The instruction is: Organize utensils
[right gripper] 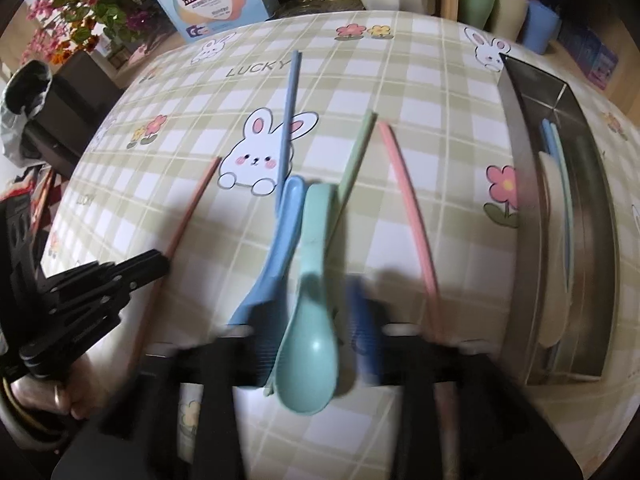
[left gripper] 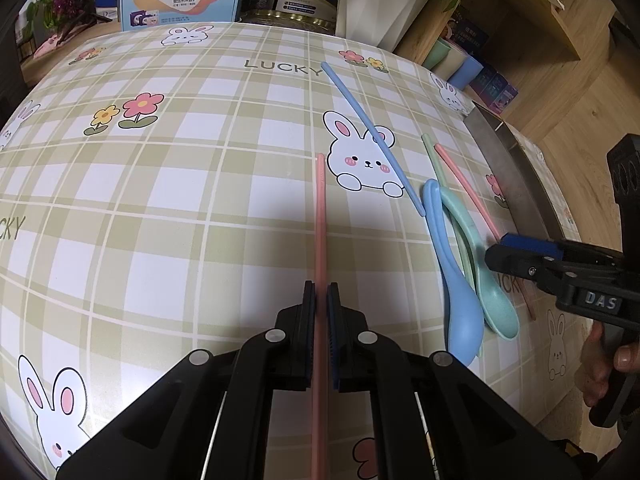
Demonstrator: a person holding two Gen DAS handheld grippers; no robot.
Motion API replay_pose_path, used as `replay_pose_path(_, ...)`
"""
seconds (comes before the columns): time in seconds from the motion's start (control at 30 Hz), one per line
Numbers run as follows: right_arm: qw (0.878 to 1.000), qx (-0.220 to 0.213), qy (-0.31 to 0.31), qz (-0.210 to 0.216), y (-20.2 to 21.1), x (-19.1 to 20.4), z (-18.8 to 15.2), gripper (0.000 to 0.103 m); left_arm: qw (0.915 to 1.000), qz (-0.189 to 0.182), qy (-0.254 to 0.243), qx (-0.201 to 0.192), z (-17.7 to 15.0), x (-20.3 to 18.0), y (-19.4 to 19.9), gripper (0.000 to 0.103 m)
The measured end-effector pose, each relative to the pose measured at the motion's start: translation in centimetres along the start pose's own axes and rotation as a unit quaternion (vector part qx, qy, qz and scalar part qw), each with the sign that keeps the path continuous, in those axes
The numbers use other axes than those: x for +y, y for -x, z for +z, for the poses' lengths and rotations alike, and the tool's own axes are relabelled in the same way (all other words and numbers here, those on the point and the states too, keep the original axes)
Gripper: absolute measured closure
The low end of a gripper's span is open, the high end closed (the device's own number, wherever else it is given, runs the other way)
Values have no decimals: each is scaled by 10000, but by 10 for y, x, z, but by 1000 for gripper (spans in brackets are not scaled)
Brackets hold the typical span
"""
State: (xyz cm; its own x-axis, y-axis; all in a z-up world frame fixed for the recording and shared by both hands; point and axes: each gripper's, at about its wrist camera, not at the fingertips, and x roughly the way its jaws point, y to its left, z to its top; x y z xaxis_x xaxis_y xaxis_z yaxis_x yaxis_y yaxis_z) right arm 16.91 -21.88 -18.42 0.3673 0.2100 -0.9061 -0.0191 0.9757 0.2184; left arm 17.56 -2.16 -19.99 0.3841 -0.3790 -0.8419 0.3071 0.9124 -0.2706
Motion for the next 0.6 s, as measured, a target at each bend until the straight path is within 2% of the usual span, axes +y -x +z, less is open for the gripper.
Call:
replay_pose_path(0.17, 9997, -41, 184, -125, -8, 5, 3, 56, 10000, 23, -15, 1, 0, -1, 0, 96)
replay_pose_path(0.27, 9995, -3, 256, -198, -14, 8, 5, 74, 10000, 39, -29, -1, 0, -1, 0, 96)
replay_pose_path(0.37, 9995, 49, 250, -207, -19, 7, 4, 82, 10000, 42, -34, 2, 0, -1, 0, 96)
replay_pose_path(0.6, 9996, 10, 182, -216, -17, 3, -1, 86, 9999, 133, -90, 26, 0, -4, 0, 96)
